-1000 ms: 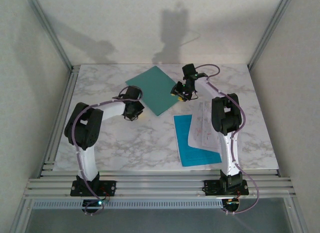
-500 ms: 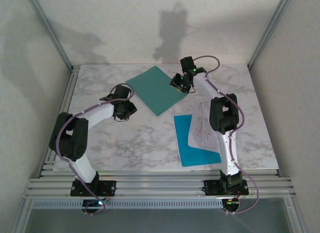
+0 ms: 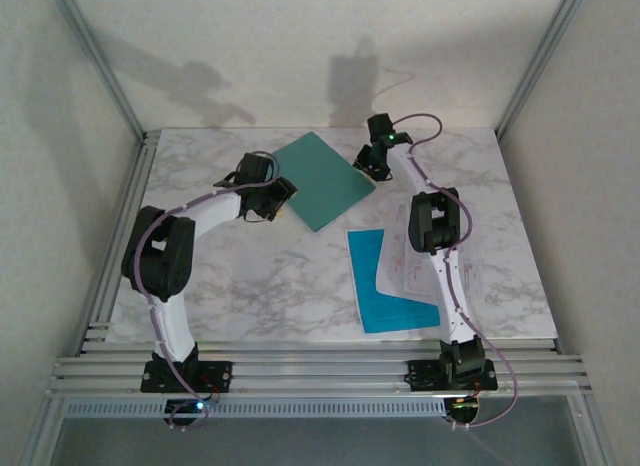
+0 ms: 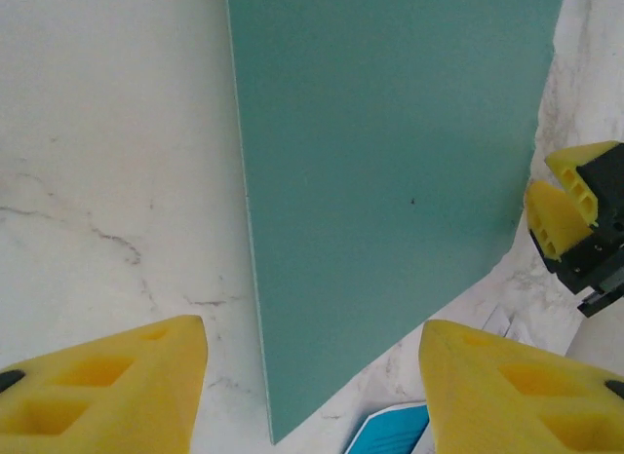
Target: Put the files into the folder
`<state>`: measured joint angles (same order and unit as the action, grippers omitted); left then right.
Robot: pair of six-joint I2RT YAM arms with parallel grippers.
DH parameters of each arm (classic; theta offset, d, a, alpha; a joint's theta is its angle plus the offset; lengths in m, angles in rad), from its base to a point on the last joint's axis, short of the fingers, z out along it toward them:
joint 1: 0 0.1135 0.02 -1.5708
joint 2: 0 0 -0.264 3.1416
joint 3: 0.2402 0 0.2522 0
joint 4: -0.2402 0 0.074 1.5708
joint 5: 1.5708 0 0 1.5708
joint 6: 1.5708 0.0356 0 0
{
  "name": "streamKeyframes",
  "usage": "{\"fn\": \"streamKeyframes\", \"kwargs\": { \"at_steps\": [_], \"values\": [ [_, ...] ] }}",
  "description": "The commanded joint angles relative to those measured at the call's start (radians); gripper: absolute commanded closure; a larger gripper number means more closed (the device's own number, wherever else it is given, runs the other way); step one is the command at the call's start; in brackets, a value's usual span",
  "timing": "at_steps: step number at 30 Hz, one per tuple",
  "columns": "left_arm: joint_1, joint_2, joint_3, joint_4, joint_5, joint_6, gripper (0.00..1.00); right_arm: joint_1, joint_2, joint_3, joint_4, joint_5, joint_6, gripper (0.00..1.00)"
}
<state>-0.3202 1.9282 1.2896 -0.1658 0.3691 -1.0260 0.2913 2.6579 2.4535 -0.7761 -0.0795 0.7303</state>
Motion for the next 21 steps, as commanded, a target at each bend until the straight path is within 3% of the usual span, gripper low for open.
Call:
{"fn": "streamKeyframes", "kwargs": {
  "at_steps": [1, 11, 21],
  "values": [
    [-0.005, 0.049, 0.042, -0.001, 0.025, -0.004, 0.40, 0.006, 0.029, 0.041, -0.057, -0.002, 0.016, 0.59],
    [-0.005, 0.183, 0.135, -0.008, 0.033, 0.033, 0.40, 0.051, 0.031, -0.015, -0.095, -0.109, 0.019, 0.59],
    [-0.004, 0.208, 0.143, -0.089, -0.055, 0.104, 0.48, 0.133, -0.115, -0.297, -0.037, -0.146, 0.034, 0.60]
  ]
}}
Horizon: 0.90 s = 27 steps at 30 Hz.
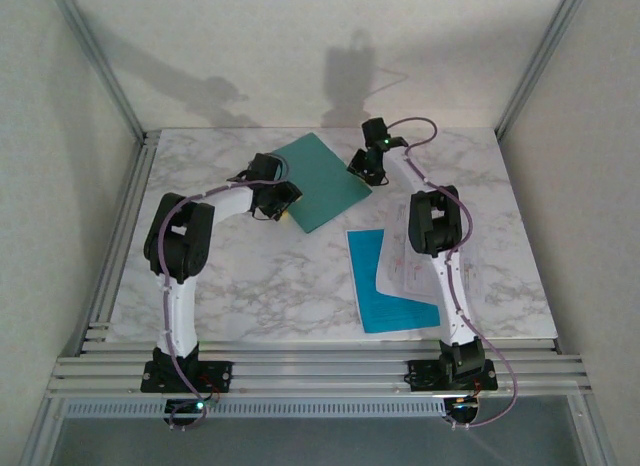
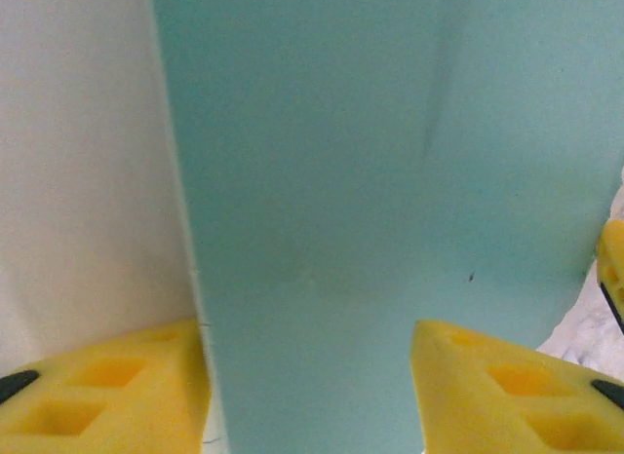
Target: Put the files into the folder
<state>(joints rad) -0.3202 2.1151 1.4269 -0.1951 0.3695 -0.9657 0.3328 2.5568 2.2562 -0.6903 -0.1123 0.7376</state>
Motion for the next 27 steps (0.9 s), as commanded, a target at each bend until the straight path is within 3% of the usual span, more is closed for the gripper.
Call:
{"fn": "streamKeyframes", "kwargs": {
  "at_steps": [1, 10, 19, 27],
  "values": [
    [-0.005, 0.019, -0.001, -0.064, -0.064, 0.051, 0.50, 0.100, -0.033, -0.128, -0.112, -0.117, 0.028, 0.61],
    [-0.003, -0.052, -0.080, -0.155, -0.173, 0.114, 0.70, 0.201, -0.126, -0.257, -0.144, -0.122, 0.030, 0.70],
    [-0.002, -0.240, -0.309, -0.213, -0.228, 0.240, 0.87, 0.318, -0.270, -0.551, -0.067, -0.168, 0.094, 0.75],
    [0.007, -0.403, -0.465, -0.338, -0.361, 0.412, 0.85, 0.441, -0.386, -0.750, -0.011, -0.289, 0.158, 0.74]
  ]
}}
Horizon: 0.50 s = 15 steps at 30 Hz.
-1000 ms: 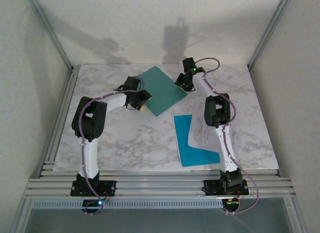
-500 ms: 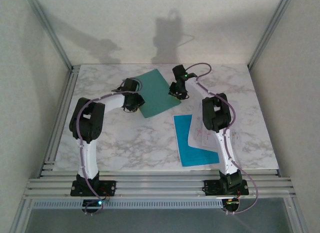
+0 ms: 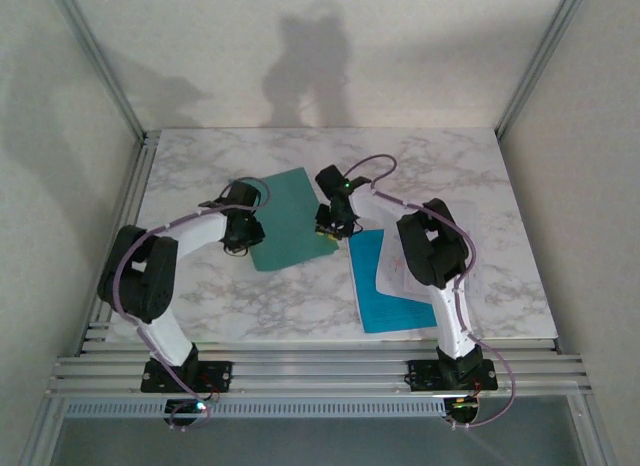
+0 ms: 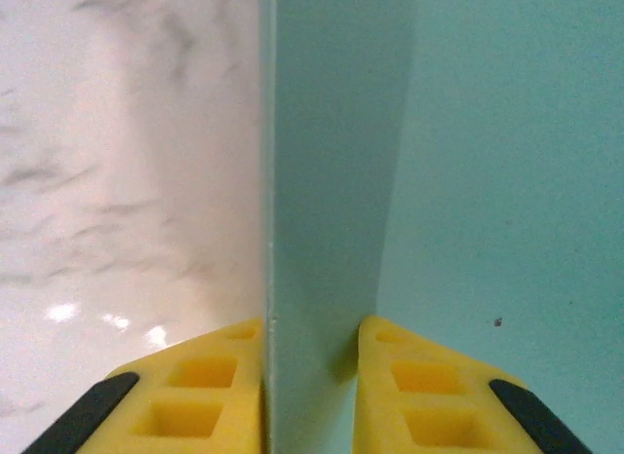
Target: Put the files into the folder
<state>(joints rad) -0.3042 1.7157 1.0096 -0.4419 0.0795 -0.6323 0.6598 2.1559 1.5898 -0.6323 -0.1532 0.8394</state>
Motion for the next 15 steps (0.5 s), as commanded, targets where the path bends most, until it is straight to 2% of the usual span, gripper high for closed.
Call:
{"fn": "streamKeyframes", "kwargs": {
  "at_steps": [1, 5, 9, 15],
  "values": [
    [-0.009, -0.012, -0.054, -0.102, -0.103, 0.102, 0.85, 0.126, 0.002, -0.107, -0.060, -0.264, 0.065, 0.75],
    [0.014, -0.002, -0.033, -0.123, -0.213, 0.151, 0.82, 0.148, -0.032, -0.159, -0.025, -0.302, 0.087, 0.74],
    [0.023, 0.051, 0.045, -0.116, -0.265, 0.193, 0.74, 0.159, -0.052, -0.160, -0.031, -0.315, 0.087, 0.74],
    [0.023, 0.070, 0.118, -0.106, -0.251, 0.190, 0.55, 0.158, -0.198, -0.195, -0.063, -0.134, 0.038, 0.71]
  ]
}}
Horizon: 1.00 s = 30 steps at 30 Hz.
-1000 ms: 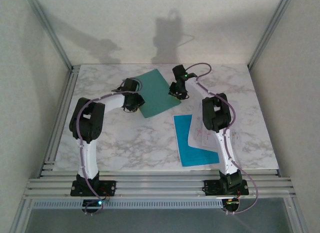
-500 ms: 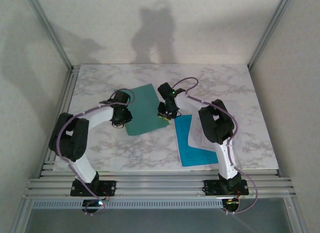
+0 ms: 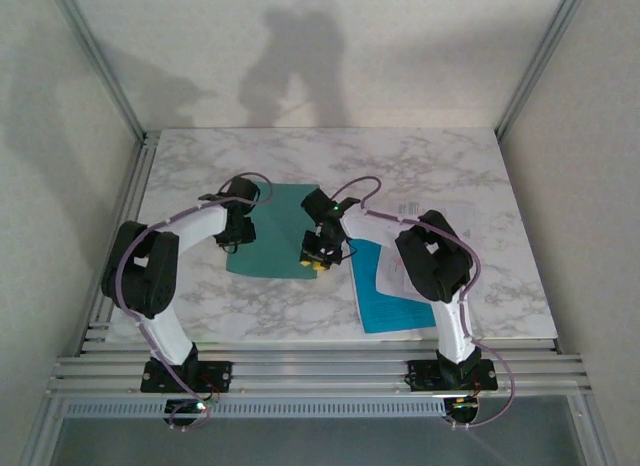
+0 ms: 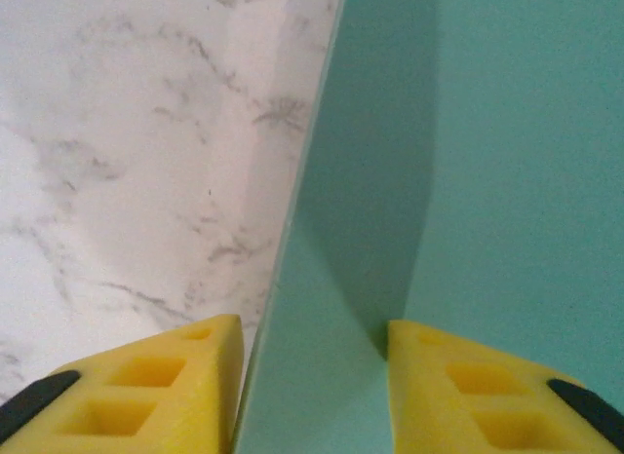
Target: Put the files into the folder
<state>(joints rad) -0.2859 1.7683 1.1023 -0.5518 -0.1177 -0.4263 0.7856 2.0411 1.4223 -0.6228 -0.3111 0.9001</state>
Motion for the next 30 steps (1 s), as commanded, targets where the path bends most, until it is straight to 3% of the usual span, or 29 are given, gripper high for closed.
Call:
{"fn": "streamKeyframes", "kwargs": {
  "at_steps": [1, 5, 10, 18, 30],
  "values": [
    [0.005, 0.004, 0.026, 0.003, -0.064, -0.030, 0.51, 0.030, -0.110, -0.038, -0.063, 0.049, -0.025, 0.70],
    [0.005, -0.091, 0.012, 0.002, -0.059, -0.099, 0.37, 0.022, -0.172, -0.103, 0.016, 0.093, -0.030, 0.67],
    [-0.004, -0.211, -0.052, 0.012, 0.107, -0.236, 0.36, 0.002, -0.139, -0.099, 0.095, 0.091, -0.043, 0.63],
    [-0.067, -0.366, -0.279, 0.185, 0.348, -0.522, 0.35, -0.025, -0.029, 0.003, 0.074, 0.096, -0.093, 0.61],
    [-0.098, -0.499, -0.499, 0.314, 0.433, -0.741, 0.26, -0.026, 0.035, 0.012, 0.082, 0.085, -0.097, 0.61]
  ]
}}
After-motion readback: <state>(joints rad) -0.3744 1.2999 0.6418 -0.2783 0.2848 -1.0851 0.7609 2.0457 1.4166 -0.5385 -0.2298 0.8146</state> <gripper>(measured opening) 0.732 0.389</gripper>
